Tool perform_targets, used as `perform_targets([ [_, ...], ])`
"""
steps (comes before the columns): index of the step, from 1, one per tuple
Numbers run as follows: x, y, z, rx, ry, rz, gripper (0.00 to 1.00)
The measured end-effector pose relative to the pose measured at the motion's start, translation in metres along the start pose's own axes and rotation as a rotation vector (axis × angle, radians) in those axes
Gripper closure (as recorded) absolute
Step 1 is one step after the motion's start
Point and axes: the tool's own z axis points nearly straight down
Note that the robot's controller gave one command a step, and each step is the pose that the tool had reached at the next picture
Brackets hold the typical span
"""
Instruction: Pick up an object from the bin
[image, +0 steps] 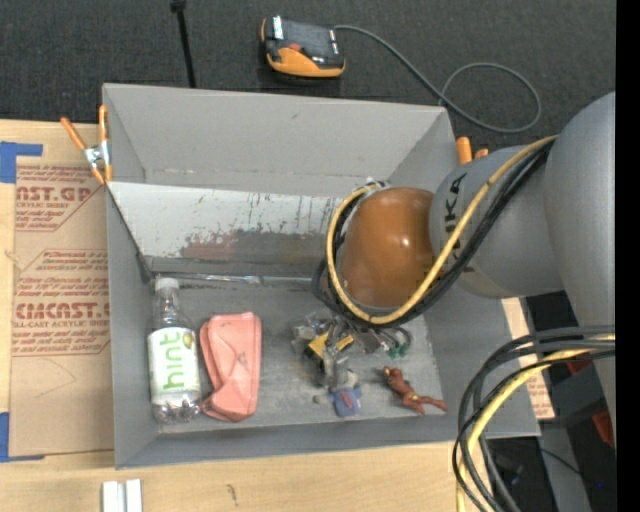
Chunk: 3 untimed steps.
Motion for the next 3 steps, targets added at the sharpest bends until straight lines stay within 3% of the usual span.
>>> perform_targets([
  [1, -0.018, -0.014, -0.052, -0.003, 0.006, -0.002, 1.00],
  [2, -0.010, -0.045, -0.080, 0.001, -0.001, -0.013, 1.00],
  [3, 0.000, -0.042, -0.141, -0.002, 0.006, 0.003, 1.00],
])
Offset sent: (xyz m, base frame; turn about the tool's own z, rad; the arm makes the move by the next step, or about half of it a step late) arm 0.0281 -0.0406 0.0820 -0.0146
